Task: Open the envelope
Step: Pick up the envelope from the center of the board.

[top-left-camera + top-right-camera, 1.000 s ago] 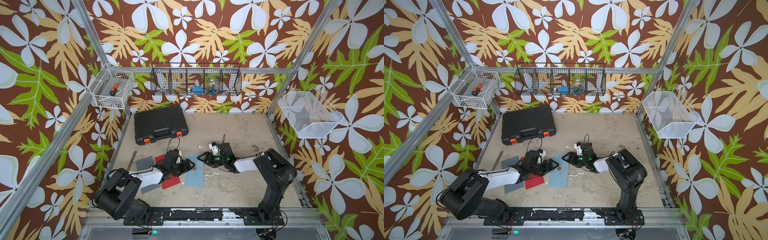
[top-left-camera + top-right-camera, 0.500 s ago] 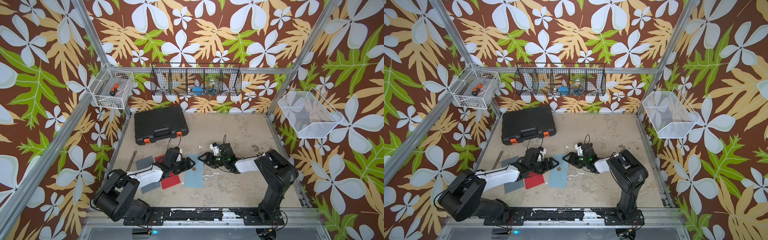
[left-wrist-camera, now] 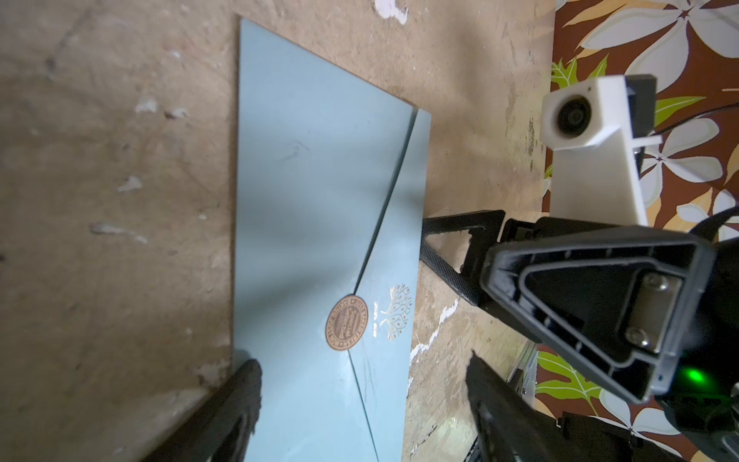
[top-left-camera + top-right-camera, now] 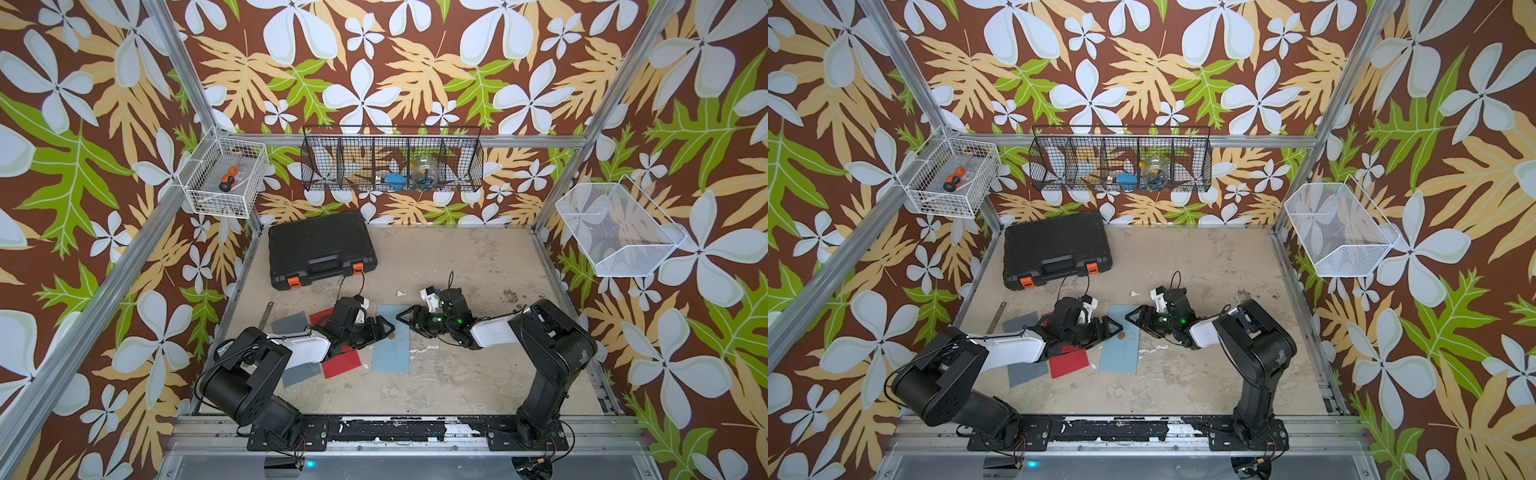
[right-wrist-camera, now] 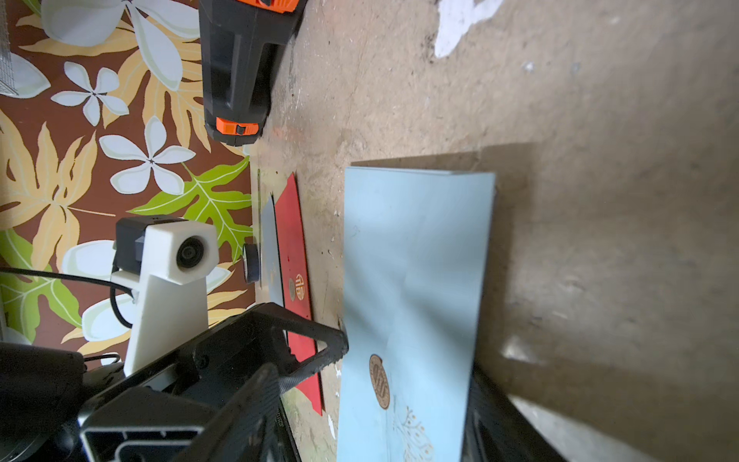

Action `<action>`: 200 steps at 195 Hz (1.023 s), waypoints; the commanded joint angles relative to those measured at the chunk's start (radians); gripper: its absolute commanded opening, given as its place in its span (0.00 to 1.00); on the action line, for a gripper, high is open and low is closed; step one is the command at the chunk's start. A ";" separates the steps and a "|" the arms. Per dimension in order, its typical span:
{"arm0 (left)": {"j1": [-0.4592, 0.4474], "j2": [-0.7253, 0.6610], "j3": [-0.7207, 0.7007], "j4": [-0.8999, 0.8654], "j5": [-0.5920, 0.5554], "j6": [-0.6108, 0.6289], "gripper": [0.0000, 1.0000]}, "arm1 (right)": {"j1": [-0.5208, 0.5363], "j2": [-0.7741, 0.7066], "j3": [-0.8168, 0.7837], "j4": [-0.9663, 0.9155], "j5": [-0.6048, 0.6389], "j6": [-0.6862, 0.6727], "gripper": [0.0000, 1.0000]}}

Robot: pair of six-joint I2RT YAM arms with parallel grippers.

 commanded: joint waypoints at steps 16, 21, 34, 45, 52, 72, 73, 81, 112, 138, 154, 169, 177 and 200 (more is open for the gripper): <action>0.001 -0.002 -0.018 -0.120 -0.055 -0.007 0.82 | -0.005 0.005 -0.023 -0.024 0.000 0.034 0.73; 0.001 -0.004 -0.018 -0.118 -0.051 -0.008 0.82 | -0.005 0.006 -0.025 -0.016 -0.004 0.038 0.73; 0.001 -0.007 -0.018 -0.117 -0.046 -0.010 0.82 | -0.005 0.011 -0.028 0.012 -0.015 0.047 0.73; 0.000 -0.009 -0.018 -0.117 -0.044 -0.008 0.82 | -0.007 0.016 -0.036 0.046 -0.027 0.058 0.72; 0.000 -0.010 -0.018 -0.115 -0.041 -0.007 0.82 | -0.007 0.022 -0.040 0.072 -0.035 0.064 0.72; 0.000 -0.009 -0.017 -0.098 -0.019 -0.002 0.82 | -0.008 0.053 -0.036 0.141 -0.061 0.082 0.70; 0.000 -0.008 -0.017 -0.098 -0.017 -0.002 0.82 | -0.009 0.055 -0.036 0.144 -0.063 0.083 0.70; 0.000 -0.006 -0.015 -0.099 -0.013 -0.001 0.83 | -0.011 0.069 -0.033 0.174 -0.075 0.091 0.67; 0.000 -0.002 -0.017 -0.100 -0.010 0.006 0.82 | -0.021 0.100 -0.031 0.263 -0.102 0.105 0.60; 0.000 -0.004 -0.018 -0.101 -0.007 0.007 0.83 | -0.033 0.115 -0.037 0.276 -0.109 0.084 0.53; 0.000 -0.007 -0.019 -0.099 -0.006 0.007 0.83 | -0.038 0.122 -0.037 0.275 -0.111 0.065 0.49; 0.000 -0.007 -0.017 -0.101 -0.006 0.007 0.83 | -0.038 0.131 -0.031 0.273 -0.116 0.051 0.44; 0.000 -0.007 -0.017 -0.099 -0.003 0.007 0.83 | -0.038 0.138 -0.032 0.301 -0.129 0.059 0.41; 0.000 -0.005 -0.016 -0.100 -0.003 0.007 0.83 | -0.038 0.160 -0.034 0.348 -0.139 0.069 0.41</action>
